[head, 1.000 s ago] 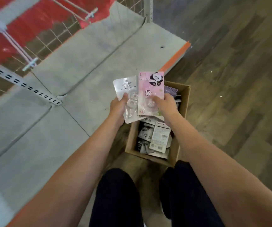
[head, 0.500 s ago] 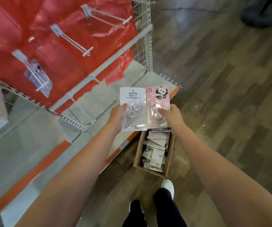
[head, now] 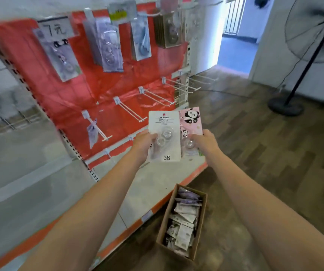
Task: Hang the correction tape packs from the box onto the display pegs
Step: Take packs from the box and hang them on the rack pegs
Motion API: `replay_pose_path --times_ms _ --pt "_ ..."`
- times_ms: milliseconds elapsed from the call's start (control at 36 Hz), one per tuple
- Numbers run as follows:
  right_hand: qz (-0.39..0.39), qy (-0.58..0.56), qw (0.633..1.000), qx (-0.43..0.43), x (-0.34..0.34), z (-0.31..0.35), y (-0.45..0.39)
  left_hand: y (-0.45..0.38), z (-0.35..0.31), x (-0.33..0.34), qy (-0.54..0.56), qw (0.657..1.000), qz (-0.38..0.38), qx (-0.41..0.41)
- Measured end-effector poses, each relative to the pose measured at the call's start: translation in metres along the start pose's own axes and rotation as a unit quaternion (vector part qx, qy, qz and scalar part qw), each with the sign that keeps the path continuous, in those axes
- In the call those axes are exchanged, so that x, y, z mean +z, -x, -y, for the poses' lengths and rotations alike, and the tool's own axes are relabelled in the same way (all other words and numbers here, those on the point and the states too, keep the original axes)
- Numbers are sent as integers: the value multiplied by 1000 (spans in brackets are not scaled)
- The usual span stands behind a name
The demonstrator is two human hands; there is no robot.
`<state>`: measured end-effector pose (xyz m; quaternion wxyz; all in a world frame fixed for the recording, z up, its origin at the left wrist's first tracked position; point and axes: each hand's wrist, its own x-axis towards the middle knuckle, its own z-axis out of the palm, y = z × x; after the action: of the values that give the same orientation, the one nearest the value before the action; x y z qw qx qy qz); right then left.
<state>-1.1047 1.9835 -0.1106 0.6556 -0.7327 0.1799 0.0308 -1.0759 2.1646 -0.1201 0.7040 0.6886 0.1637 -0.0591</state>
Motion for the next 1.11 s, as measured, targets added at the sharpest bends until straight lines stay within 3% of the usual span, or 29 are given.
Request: replay_pose_path --times_ms 278,556,1111 --pt "26 -14 997 -73 15 55 28 30 -42 -40 15 998 -36 57" --pt "63 -3 991 -119 21 84 4 42 -78 -43 7 989 -110 97" --pt "171 37 968 -179 -125 136 -104 11 -120 126 98 968 -190 134"
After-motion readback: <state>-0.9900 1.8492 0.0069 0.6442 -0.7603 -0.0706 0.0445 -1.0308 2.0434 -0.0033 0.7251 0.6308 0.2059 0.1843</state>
